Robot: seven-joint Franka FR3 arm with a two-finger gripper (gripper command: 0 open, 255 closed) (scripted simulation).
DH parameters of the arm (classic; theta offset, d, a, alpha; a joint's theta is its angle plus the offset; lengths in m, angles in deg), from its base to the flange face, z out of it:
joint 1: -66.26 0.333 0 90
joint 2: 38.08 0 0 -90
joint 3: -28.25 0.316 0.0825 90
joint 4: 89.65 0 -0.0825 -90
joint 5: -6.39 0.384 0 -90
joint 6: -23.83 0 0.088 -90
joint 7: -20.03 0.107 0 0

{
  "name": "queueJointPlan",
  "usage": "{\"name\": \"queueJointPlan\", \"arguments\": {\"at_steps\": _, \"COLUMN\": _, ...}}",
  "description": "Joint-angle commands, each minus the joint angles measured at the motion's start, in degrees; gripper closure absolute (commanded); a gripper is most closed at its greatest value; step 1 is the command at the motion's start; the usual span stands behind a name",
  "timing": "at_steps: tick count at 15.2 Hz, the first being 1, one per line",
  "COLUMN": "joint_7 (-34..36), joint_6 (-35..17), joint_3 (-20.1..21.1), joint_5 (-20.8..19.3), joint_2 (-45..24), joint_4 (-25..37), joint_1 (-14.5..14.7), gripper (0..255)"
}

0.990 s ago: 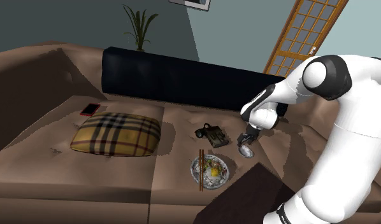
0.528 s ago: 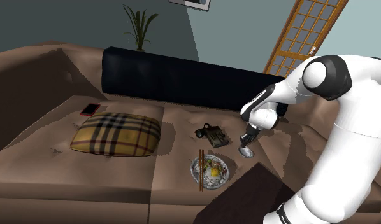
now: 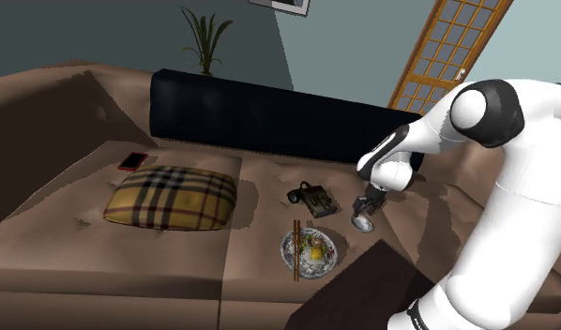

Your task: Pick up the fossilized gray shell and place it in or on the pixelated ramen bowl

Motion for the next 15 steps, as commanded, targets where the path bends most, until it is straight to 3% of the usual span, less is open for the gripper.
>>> {"name": "queueJointPlan", "arguments": {"at_steps": 1, "joint_7": 11.0, "joint_6": -0.9, "joint_3": -5.8, "joint_5": -6.8, "joint_2": 3.4, "joint_4": -3.4, "joint_1": 4.3, "gripper": 0}}
{"name": "queueJointPlan", "arguments": {"at_steps": 3, "joint_7": 21.3, "joint_6": -1.0, "joint_3": -11.5, "joint_5": -14.3, "joint_2": 6.5, "joint_4": -6.0, "joint_1": 8.5, "gripper": 0}}
{"name": "queueJointPlan", "arguments": {"at_steps": 10, "joint_7": 13.8, "joint_6": -5.9, "joint_3": -4.6, "joint_5": -3.9, "joint_2": -0.6, "joint_4": -5.0, "joint_1": 3.6, "gripper": 0}}
{"name": "queueJointPlan", "arguments": {"at_steps": 15, "joint_7": 13.3, "joint_6": -6.3, "joint_3": -3.9, "joint_5": -3.3, "joint_2": -1.1, "joint_4": -4.9, "joint_1": 3.1, "gripper": 0}}
